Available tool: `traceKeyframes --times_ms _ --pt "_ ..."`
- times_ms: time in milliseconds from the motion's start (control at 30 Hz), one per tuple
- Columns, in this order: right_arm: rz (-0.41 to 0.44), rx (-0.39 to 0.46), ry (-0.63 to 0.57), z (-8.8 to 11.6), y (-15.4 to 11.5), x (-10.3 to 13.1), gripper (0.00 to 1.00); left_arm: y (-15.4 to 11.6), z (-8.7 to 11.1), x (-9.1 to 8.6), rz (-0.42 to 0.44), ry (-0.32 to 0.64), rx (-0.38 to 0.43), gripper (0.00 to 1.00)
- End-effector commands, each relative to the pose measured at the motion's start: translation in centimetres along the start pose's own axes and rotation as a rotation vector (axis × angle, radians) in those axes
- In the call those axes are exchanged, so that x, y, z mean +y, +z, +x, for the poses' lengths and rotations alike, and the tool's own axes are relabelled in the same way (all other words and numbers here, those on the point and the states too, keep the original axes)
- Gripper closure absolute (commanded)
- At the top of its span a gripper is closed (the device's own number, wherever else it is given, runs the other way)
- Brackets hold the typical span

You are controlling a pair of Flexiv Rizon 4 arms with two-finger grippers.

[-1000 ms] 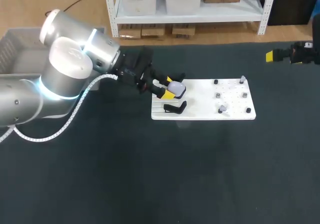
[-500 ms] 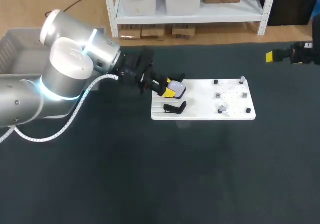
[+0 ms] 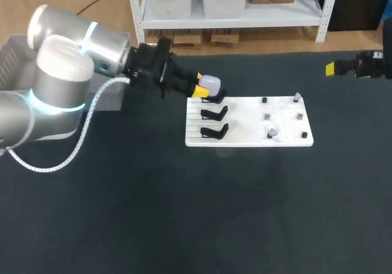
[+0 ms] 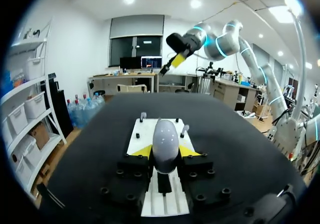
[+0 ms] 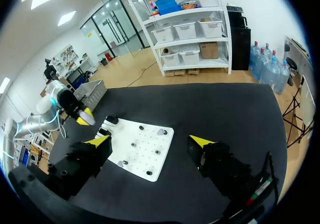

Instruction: Pick up each earbud case from the left stands, insert the matching earbuds, close the lid, and place the case in the box.

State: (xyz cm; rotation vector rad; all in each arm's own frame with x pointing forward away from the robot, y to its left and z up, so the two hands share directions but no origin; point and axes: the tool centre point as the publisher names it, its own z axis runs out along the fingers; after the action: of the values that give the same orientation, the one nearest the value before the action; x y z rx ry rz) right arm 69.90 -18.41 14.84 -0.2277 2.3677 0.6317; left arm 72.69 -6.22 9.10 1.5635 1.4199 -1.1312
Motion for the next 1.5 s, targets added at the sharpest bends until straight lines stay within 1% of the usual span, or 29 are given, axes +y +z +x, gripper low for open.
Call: traceKeyframes --times_ms 33,233,433,1233,1300,1367,1500 --pt "0.003 0.001 0.0 0.0 -0.1 0.1 0.0 -1.4 -1.7 -3.0 -0.054 0.021 -0.044 1.0" --pt "0.003 0.001 0.0 0.0 -0.1 0.1 0.0 -2.3 -3.7 -3.9 -0.066 0.041 -0.109 1.0" --pt "0.003 0.001 0.0 0.0 -0.1 0.1 0.0 -3.2 -4.9 -4.8 -0.067 0.038 -0.142 1.0" --pt "0.003 0.001 0.0 0.0 -0.1 0.1 0.0 -3.2 -4.9 -4.8 -0.067 0.038 -0.142 1.0" --pt "-0.02 0.012 -0.012 0.0 0.3 1.0 0.0 -3.0 -4.6 -4.9 -0.071 0.026 -0.158 1.0" --pt "-0.021 0.027 -0.038 0.1 0.3 2.0 0.0 -2.8 -4.4 -4.9 -0.076 0.018 -0.163 1.0" --pt "-0.043 0.038 -0.077 0.3 -0.7 4.4 0.0 -2.6 -4.1 -5.0 -0.073 0.012 -0.177 1.0"
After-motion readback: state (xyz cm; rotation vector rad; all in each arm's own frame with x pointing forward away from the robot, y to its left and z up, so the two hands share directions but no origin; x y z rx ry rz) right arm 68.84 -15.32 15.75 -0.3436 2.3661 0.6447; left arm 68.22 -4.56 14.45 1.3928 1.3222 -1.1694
